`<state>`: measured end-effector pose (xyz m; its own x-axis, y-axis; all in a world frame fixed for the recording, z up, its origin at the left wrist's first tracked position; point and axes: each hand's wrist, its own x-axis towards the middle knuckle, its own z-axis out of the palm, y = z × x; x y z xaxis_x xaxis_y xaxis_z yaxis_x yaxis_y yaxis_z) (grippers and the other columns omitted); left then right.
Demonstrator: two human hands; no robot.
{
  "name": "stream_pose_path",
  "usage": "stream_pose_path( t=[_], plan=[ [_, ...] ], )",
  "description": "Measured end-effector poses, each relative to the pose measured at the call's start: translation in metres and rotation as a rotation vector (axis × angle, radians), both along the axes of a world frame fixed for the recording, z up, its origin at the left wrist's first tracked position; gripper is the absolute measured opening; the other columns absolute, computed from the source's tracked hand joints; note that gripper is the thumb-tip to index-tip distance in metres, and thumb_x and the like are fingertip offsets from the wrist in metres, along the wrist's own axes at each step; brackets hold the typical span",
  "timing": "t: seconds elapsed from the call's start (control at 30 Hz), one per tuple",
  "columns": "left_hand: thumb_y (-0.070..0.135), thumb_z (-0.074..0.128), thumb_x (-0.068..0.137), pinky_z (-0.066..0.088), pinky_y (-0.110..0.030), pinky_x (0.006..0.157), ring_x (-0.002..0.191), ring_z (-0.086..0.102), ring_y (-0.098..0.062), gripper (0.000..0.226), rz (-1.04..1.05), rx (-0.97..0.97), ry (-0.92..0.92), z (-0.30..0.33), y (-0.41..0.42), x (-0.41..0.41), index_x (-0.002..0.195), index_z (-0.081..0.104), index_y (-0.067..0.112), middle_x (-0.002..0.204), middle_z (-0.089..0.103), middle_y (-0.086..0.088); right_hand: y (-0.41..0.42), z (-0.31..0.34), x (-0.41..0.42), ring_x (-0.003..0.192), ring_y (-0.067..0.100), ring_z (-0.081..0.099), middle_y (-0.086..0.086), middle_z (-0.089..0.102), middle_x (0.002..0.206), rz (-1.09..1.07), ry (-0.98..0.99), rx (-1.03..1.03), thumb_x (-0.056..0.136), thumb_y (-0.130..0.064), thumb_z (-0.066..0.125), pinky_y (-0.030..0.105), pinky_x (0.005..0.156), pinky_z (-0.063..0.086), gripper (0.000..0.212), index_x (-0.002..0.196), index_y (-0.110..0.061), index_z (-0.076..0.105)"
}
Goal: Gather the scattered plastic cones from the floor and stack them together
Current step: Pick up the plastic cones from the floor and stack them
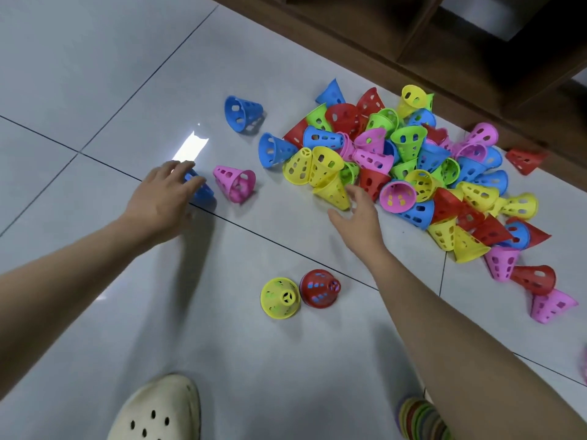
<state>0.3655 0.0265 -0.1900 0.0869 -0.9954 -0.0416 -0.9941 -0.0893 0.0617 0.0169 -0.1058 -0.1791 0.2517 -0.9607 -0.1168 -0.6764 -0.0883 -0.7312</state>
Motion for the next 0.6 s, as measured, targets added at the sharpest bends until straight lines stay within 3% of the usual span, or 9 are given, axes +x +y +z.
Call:
stream_pose_path(
  t=[0.1,0.27,0.4,0.53,0.6],
  plan=[
    [0.003,0.073,0.066,0.047,-0.046,0.079,0.097,0.049,-0.039,0.044,0.073,0.061,-0.112,-0.001,-0.002,0.003,0.108,0.064,0.009,0.104,0.06,-0.015,-0.02,-0.008,0.017,0.125,0.024,0.048,0.009,0.051,0.136,0.05,0.11,-0.008,0.082,-0.02,0.077,0.038,0.106,0.041,0.064,0.137,-0.008,0.049],
    [0.019,0.074,0.075,0.044,-0.039,0.069,0.086,0.046,-0.033,0.029,0.145,0.088,-0.097,-0.003,0.015,-0.003,0.102,0.067,0.012,0.09,0.06,-0.009,-0.031,-0.021,0.026,0.122,0.026,0.053,0.009,0.057,0.132,0.025,0.145,0.052,0.077,-0.026,0.08,0.044,0.102,0.047,0.073,0.14,-0.014,0.044],
    [0.042,0.073,0.083,0.046,-0.037,0.064,0.084,0.049,-0.026,0.036,0.148,0.037,0.284,0.012,0.026,-0.029,0.109,0.063,0.019,0.092,0.061,-0.001,-0.03,-0.026,0.024,0.127,0.027,0.049,0.01,0.053,0.138,0.003,0.202,0.082,0.081,-0.034,0.077,0.042,0.103,0.046,0.078,0.146,-0.016,0.036],
    [0.053,0.071,0.085,0.045,-0.025,0.065,0.075,0.056,-0.009,0.034,0.164,0.0,0.773,0.042,0.039,-0.073,0.105,0.056,0.031,0.087,0.061,0.01,-0.025,-0.022,0.028,0.111,0.029,0.059,0.009,0.061,0.122,-0.013,0.281,0.006,0.087,-0.033,0.073,0.041,0.089,0.051,0.058,0.135,-0.014,0.047],
    [0.055,0.071,0.084,0.046,-0.021,0.066,0.079,0.058,-0.009,0.034,0.18,-0.022,0.942,0.058,0.047,-0.095,0.106,0.056,0.034,0.088,0.063,0.01,-0.02,-0.015,0.029,0.108,0.031,0.06,0.011,0.06,0.119,-0.001,0.306,-0.029,0.09,-0.034,0.07,0.042,0.088,0.051,0.047,0.128,-0.012,0.054]
  ],
)
